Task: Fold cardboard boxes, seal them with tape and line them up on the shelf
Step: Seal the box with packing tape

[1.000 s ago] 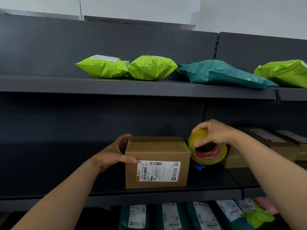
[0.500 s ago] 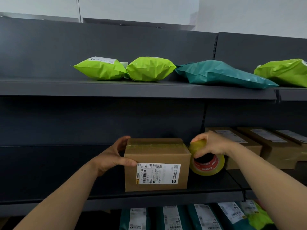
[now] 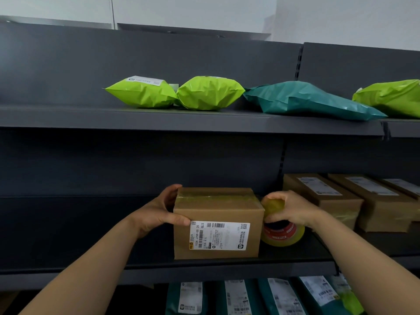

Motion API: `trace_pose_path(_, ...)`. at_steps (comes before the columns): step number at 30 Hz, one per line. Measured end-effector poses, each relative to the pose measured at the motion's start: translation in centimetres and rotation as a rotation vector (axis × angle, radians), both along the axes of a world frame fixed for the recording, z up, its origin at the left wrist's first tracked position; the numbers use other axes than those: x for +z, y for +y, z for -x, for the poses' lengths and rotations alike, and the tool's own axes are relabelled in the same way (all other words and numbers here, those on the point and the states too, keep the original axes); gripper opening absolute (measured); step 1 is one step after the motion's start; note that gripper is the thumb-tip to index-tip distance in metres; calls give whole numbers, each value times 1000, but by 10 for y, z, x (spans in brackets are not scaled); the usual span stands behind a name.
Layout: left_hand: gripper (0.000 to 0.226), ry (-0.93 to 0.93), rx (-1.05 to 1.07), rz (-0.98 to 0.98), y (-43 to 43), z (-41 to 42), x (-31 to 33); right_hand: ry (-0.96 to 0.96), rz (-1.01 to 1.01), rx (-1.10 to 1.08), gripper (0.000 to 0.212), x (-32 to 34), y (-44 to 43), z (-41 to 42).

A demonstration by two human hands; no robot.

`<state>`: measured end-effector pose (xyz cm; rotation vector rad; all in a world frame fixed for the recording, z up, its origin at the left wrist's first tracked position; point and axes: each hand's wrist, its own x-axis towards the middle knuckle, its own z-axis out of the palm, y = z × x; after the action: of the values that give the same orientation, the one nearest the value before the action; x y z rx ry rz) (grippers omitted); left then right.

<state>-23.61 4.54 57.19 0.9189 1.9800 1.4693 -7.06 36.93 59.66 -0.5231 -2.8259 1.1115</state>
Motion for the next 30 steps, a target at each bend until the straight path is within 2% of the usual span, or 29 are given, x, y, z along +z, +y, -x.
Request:
trace_pose_path(3, 138, -5, 2, 21, 0, 0, 1, -85, -22, 6, 85, 6, -1, -8)
trace_pose_path(4, 140, -4, 2, 27, 0, 0, 1, -90, -25, 6, 90, 11, -3, -12)
trace_pose_path(7, 142, -3, 3, 39, 1, -3, 3, 106, -28, 10, 74, 32, -31, -17)
trace_pose_path(9, 145, -7, 3, 43, 2, -5, 4, 197, -113, 112, 60, 42, -72, -9)
trace_pose_path(11, 149, -8, 9, 45, 1, -6, 5, 163, -212, 269, 52, 43, -117, 8)
trace_pose_path(14, 150, 1, 11, 53, 1, -7, 5, 29, -366, 389, 51, 27, -150, 30)
trace_pose_path(19, 147, 33, 17, 62, 0, -4, 2, -47, -470, 277, 52, 19, -118, 16)
trace_pose_path(26, 149, 30, 23, 58, 2, -3, -2, -44, -398, 100, 49, 12, -73, -23)
trace_pose_path(30, 153, 58, 17, 122, 0, -9, 7, -89, -614, 108, 50, 19, -80, -22)
